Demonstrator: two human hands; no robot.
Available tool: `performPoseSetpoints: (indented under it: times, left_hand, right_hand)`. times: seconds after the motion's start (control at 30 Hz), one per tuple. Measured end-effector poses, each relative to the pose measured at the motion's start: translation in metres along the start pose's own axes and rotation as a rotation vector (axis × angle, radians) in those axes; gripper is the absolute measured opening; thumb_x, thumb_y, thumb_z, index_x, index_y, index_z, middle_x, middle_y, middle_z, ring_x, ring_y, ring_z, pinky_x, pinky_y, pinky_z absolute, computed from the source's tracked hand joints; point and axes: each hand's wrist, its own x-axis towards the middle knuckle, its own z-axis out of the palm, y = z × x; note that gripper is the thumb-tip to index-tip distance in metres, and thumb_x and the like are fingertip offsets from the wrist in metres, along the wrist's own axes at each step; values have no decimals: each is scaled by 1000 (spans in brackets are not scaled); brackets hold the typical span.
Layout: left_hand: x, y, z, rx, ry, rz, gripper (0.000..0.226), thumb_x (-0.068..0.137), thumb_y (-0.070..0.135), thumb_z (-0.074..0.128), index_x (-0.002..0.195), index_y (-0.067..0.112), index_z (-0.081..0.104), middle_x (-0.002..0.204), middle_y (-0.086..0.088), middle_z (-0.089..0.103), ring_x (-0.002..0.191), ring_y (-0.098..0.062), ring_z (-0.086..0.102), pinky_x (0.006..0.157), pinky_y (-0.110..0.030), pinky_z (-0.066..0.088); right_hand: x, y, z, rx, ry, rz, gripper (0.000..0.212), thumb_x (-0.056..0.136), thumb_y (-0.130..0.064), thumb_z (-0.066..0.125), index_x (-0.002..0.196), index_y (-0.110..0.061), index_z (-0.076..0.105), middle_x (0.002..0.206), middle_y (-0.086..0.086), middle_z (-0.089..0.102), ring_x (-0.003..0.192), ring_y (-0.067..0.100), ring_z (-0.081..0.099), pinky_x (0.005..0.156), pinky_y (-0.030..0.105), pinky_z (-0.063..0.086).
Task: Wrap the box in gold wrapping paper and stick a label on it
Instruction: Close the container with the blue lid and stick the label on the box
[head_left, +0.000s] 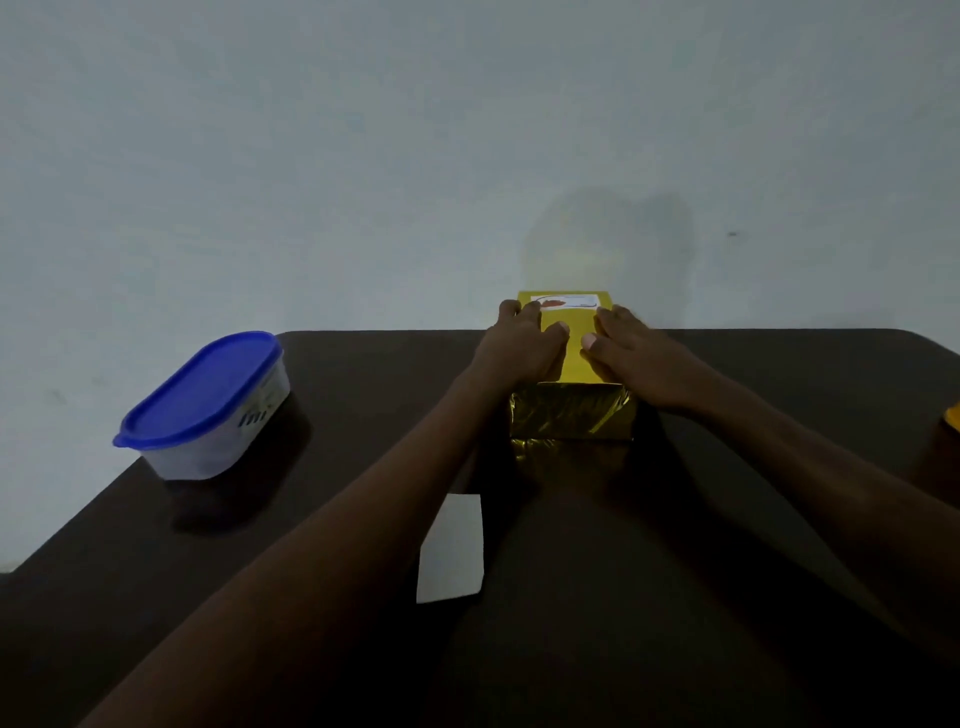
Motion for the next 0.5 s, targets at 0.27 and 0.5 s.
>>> performPoseSetpoints:
  times: [0.27, 0.5]
  left_hand:
    - [-11, -7, -19, -245, -53, 22, 55, 101, 44, 40, 147, 15, 35, 151, -11, 38, 137, -31, 39, 112, -48, 35]
    - [-73, -30, -68, -27, -121, 15, 39, 96, 25, 58, 133, 14, 54, 127, -9, 57, 112, -21, 58, 95, -37, 48]
  right_hand:
    - [-2, -2, -17, 265, 42, 49, 74, 99, -57, 38, 157, -19, 12, 161, 8, 22, 145, 28, 27, 117, 47, 27]
    - [-35, -65, -37, -15, 311, -216, 58, 85, -37, 56, 130, -1, 57, 132, 21, 58, 122, 37, 54, 100, 45, 45]
